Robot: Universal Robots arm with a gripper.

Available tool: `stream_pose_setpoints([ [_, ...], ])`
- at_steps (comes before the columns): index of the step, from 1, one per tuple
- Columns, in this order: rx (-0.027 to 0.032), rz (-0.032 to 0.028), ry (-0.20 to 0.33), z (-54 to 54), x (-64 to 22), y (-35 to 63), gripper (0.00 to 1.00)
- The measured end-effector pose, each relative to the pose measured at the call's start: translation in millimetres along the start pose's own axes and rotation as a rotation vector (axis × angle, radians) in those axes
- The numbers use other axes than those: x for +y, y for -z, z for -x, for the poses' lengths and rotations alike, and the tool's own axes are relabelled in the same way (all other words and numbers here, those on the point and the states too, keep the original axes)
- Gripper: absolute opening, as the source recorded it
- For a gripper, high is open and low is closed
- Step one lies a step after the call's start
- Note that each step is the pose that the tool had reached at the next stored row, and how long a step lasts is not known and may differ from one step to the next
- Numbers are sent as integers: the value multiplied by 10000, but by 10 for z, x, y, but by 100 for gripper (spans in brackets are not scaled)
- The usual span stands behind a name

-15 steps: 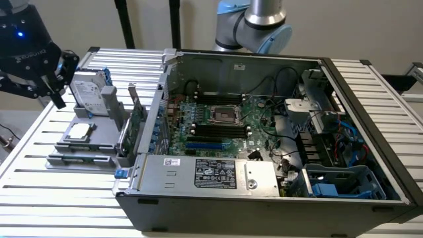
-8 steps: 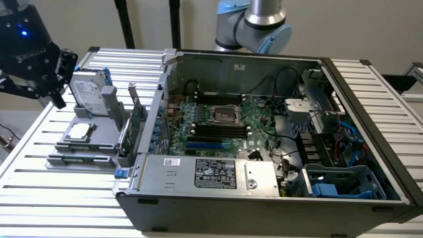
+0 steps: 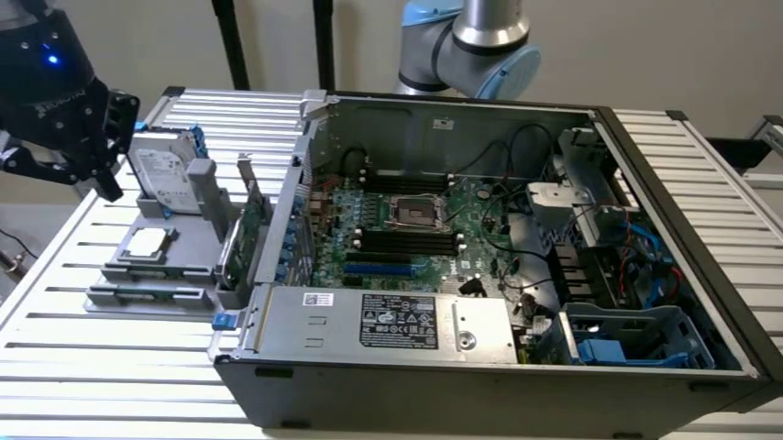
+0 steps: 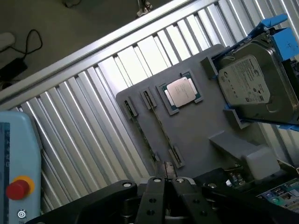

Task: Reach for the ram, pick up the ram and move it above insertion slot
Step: 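Pick up the ram and move it above insertion slot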

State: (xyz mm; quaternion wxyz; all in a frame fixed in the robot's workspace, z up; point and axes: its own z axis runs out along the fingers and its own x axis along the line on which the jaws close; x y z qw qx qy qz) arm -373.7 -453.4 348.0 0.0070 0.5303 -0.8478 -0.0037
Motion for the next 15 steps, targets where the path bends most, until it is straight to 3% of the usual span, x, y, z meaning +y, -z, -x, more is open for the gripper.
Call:
stream_pose_setpoints([
  [8, 15, -13, 1389, -1, 2, -7, 11],
  [15, 28, -18, 2129, -29, 21, -6, 11],
])
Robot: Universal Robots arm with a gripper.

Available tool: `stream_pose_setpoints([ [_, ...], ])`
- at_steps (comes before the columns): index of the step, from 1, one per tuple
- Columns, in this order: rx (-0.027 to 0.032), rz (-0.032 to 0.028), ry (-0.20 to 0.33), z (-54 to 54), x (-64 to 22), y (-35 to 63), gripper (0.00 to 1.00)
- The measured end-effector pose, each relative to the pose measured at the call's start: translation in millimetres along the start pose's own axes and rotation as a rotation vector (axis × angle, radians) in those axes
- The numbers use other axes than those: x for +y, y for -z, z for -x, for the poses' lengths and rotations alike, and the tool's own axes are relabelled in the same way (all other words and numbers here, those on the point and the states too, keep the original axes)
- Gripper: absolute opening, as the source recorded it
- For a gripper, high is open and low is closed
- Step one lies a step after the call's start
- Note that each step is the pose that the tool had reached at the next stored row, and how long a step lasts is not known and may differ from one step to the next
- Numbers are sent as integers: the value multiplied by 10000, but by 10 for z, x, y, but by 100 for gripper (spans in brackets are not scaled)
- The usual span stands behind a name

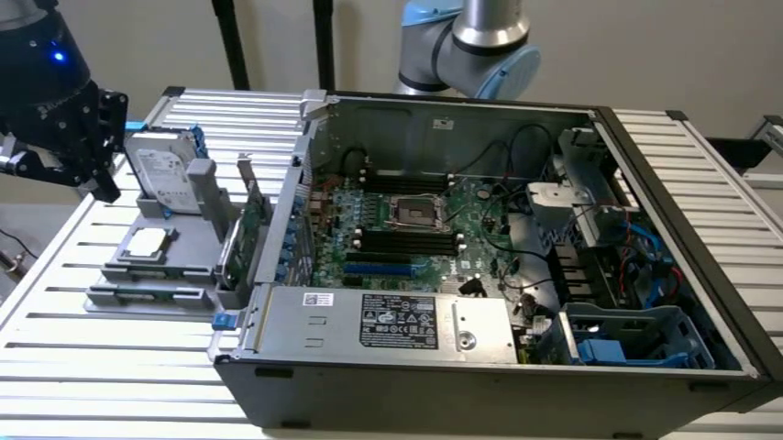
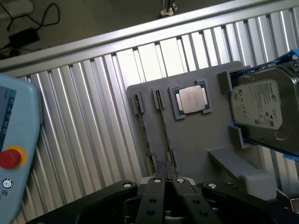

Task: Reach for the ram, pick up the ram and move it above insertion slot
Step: 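Pick up the ram and move it above insertion slot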

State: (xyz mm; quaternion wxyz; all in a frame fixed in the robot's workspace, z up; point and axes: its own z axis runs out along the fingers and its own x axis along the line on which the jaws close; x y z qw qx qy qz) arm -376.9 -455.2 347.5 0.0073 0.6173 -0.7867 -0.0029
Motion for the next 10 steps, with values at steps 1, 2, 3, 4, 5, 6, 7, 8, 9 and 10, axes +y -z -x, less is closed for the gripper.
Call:
stream_pose_setpoints([
  [1, 1, -2, 81, -6, 6, 0, 11],
  [2, 2, -7, 155, -14, 11, 0, 11],
  [3, 0, -12, 205, -20, 16, 0, 11],
  [4, 0, -13, 233, -23, 18, -1, 11],
  [5, 1, -13, 244, -25, 17, 0, 11],
  [6, 1, -14, 253, -26, 16, 0, 11],
  [7, 1, -14, 266, -27, 16, 0, 11],
  [8, 1, -14, 281, -27, 16, 0, 11],
  [9, 1, -14, 305, -28, 16, 0, 11],
  [10, 1, -14, 331, -28, 16, -1, 12],
])
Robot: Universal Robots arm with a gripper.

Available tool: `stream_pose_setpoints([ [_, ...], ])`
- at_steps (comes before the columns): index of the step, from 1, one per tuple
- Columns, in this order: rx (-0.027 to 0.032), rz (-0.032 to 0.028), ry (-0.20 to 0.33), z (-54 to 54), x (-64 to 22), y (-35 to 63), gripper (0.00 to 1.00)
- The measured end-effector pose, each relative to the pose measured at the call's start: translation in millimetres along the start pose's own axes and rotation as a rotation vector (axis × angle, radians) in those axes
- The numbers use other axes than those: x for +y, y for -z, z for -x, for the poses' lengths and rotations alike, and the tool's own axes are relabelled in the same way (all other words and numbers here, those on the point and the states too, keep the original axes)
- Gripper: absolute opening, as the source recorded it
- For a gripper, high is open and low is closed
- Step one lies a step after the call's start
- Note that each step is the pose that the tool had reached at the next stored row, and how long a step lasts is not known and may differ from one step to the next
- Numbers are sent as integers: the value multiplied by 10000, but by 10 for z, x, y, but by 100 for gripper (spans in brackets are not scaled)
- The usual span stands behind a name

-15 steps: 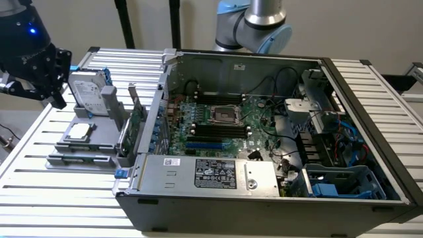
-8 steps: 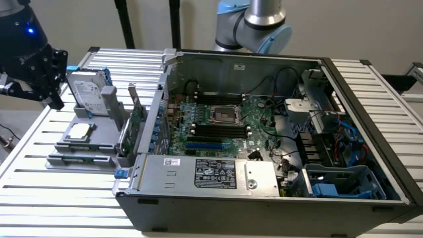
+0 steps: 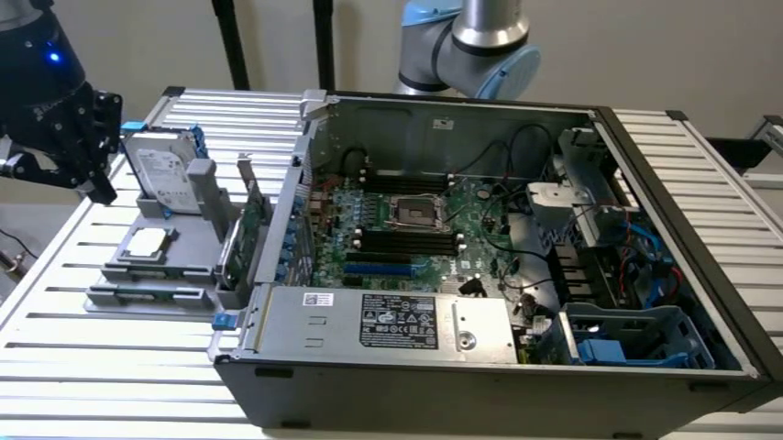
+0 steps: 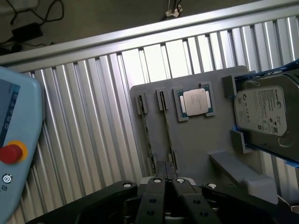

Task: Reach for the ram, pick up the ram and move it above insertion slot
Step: 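Pick up the ram and move it above insertion slot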

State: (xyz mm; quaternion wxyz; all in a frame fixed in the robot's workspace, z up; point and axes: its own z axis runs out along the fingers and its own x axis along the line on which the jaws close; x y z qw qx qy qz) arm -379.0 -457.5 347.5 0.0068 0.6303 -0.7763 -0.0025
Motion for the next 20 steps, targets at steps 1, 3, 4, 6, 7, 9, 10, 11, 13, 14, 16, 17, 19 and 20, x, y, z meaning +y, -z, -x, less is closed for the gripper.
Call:
stream_pose_setpoints([
  [1, 0, 0, 28, 0, 0, 0, 18],
  [3, 1, -1, 79, 0, 0, 0, 24],
  [4, 1, 0, 98, 0, 0, 0, 30],
  [6, 0, -2, 142, -5, -1, -7, 36],
  [7, 1, -2, 169, -11, -3, -15, 36],
  [9, 1, -2, 231, -29, -7, -49, 36],
  [10, 0, -2, 269, -39, -9, -67, 36],
  [11, 1, -2, 305, -48, -11, -84, 36],
  [13, 2, -1, 369, -70, -16, -121, 36],
  [14, 3, 0, 393, -82, -19, -139, 36],
  [16, 0, -2, 433, -110, -25, -177, 36],
  [17, 0, -1, 448, -126, -29, -194, 36],
  [19, -4, -1, 469, -162, -37, -231, 36],
  [20, -6, -1, 479, -180, -41, -250, 36],
])
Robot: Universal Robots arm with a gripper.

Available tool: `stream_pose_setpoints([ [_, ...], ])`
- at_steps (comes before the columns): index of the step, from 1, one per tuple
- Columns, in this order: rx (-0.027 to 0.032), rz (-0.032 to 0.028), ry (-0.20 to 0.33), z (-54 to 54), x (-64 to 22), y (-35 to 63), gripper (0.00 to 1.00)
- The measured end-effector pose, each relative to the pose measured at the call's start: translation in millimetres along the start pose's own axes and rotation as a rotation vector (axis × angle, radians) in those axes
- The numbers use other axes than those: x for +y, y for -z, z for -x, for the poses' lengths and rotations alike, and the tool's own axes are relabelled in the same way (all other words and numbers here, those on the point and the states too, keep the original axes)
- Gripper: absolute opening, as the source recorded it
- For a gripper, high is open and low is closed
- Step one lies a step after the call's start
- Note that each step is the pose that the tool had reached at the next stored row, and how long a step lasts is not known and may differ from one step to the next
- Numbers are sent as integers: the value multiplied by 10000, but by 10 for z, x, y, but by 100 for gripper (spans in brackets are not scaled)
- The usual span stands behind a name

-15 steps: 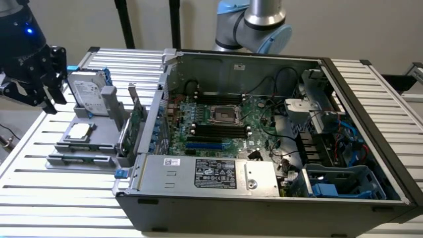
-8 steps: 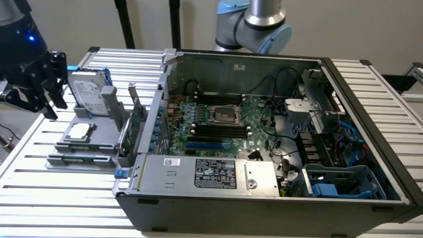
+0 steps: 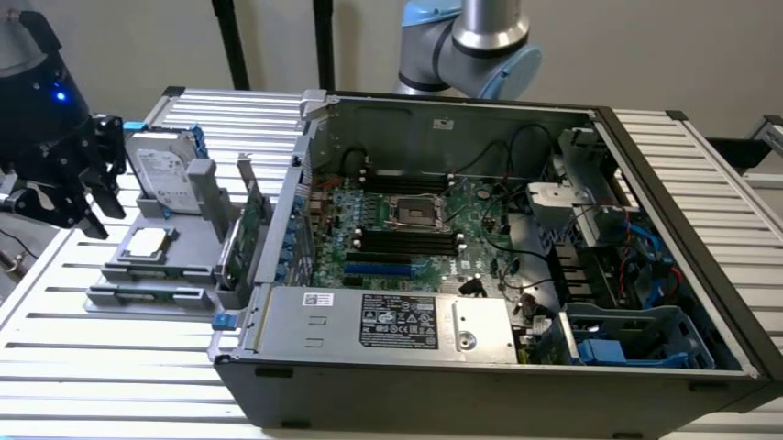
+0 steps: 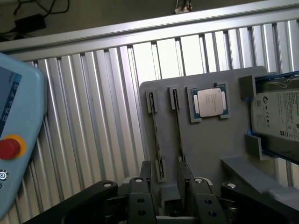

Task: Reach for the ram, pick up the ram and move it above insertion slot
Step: 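Pick up the ram and move it above insertion slot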

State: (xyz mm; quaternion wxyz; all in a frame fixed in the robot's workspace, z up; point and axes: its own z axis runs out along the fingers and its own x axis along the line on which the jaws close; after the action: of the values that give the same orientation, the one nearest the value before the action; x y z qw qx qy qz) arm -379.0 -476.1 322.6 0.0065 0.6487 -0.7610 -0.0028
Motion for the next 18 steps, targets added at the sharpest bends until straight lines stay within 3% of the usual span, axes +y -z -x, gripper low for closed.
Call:
stream_pose_setpoints([
  [18, 5, -1, 462, -35, -21, -326, 36],
])
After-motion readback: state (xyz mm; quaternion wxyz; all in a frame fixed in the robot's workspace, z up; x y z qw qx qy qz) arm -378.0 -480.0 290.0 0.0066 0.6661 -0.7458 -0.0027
